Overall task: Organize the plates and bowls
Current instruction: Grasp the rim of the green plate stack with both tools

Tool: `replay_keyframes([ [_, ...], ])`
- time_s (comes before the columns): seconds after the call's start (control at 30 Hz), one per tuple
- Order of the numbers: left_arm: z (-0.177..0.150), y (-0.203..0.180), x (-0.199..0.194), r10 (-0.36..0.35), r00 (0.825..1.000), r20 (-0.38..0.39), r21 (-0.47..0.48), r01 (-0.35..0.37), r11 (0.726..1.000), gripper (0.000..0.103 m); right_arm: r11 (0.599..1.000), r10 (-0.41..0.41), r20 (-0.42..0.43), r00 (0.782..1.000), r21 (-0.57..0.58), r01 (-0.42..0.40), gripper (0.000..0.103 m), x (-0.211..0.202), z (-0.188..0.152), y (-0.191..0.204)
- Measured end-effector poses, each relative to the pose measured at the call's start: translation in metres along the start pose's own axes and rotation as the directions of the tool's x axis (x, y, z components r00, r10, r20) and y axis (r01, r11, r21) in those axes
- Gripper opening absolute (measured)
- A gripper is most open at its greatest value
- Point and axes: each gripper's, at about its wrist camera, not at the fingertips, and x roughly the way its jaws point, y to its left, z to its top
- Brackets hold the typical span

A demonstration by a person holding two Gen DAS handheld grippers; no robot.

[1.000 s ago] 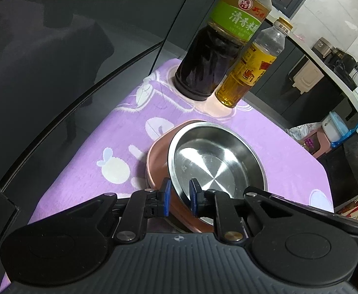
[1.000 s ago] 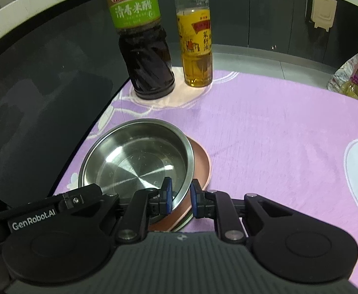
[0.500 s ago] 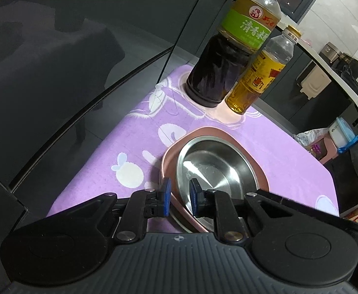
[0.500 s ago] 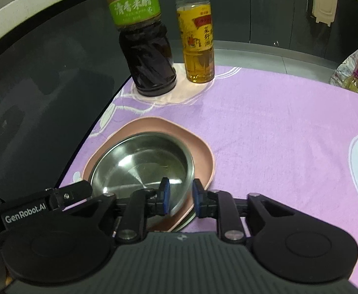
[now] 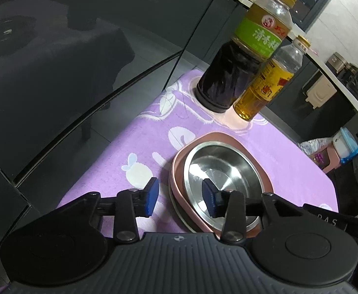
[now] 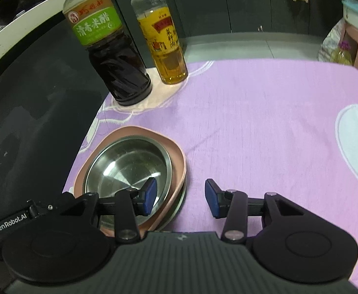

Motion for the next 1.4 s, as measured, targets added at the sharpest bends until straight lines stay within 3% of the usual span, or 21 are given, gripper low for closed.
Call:
replay_keyframes([
  [0.77, -0.007, -0.009, 0.038, 0.011, 0.994, -0.107, 0.044, -0.007, 0.999, 0.04, 0.999, 0.035, -0.119, 0.992, 0.01, -0.034, 0.047, 0.031, 0.002, 0.003],
  [1.17, -0.008, -0.014, 0.041, 0.012, 0.996, -0.085, 0.083, -0.005, 0.997, 0.04, 0.999, 0.034, -0.112, 0.993, -0.001, -0.034, 0.047, 0.038, 0.001, 0.005],
  [1.23, -0.009, -0.015, 0.041, 0.023, 0.997, -0.077, 0.102, -0.015, 0.995, 0.035, 0.999, 0.035, -0.104, 0.994, -0.013, -0.037, 0.038, 0.038, 0.001, 0.007],
  [1.4, -0.011, -0.015, 0.039, 0.02, 0.998, -0.064, 0.121, -0.012, 0.993, 0.035, 0.999, 0.03, -0.082, 0.996, -0.012, -0.032, 0.036, 0.034, -0.001, 0.006],
])
